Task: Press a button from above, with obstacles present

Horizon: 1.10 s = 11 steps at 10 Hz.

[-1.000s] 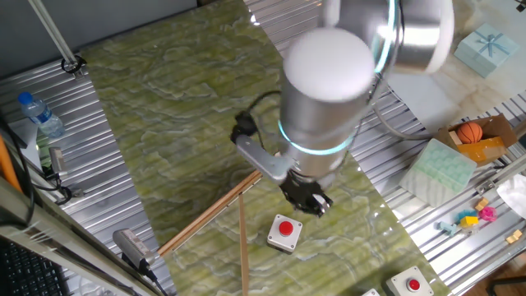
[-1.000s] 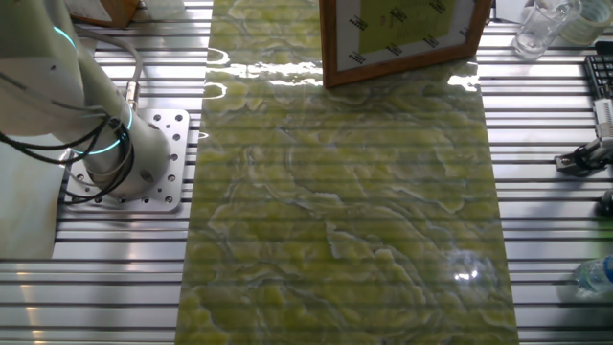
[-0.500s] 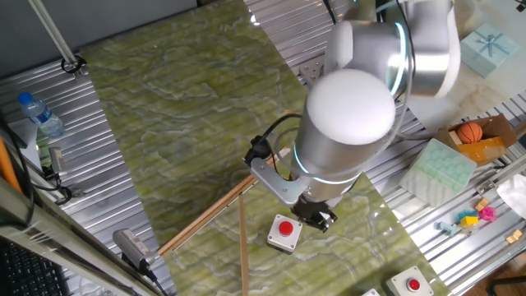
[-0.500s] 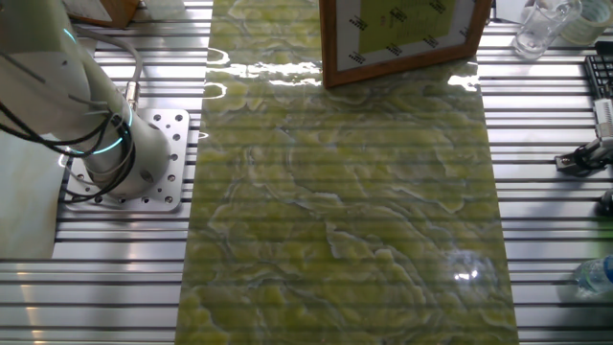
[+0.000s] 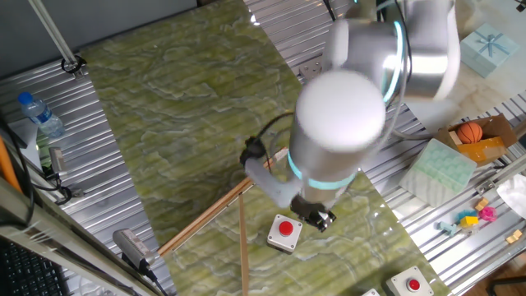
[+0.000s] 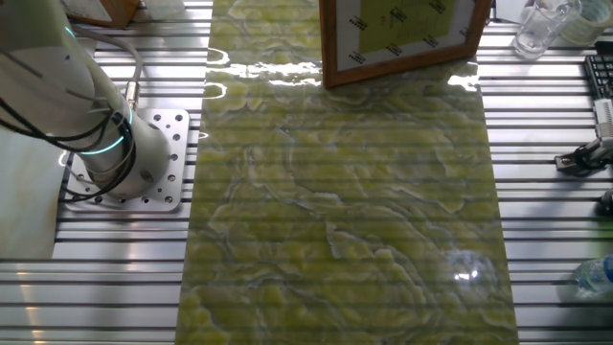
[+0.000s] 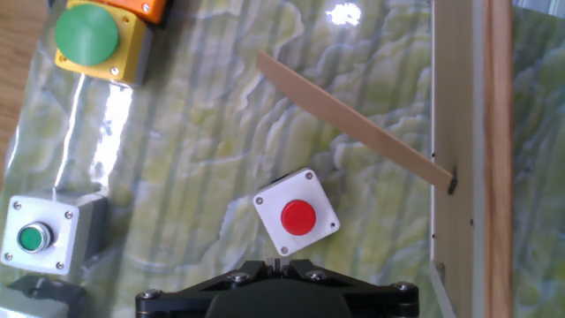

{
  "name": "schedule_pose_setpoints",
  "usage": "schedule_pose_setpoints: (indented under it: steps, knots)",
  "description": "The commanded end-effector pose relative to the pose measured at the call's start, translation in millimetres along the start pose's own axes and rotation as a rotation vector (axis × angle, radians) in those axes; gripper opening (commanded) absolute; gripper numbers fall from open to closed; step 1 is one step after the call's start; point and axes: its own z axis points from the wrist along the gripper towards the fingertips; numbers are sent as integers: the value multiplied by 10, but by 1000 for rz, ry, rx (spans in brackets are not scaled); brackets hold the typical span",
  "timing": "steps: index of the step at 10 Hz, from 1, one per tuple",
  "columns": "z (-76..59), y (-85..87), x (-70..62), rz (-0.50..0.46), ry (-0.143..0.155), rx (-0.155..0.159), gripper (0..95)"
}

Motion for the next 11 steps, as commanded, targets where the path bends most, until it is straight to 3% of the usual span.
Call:
schedule_pose_setpoints:
  steps: [1, 6, 11]
  knots:
    - [84, -55, 7, -13, -27, 2, 0]
    - [521, -188, -144, -8, -49, -1, 0]
    - [767, -228, -207, 10, -49, 4, 0]
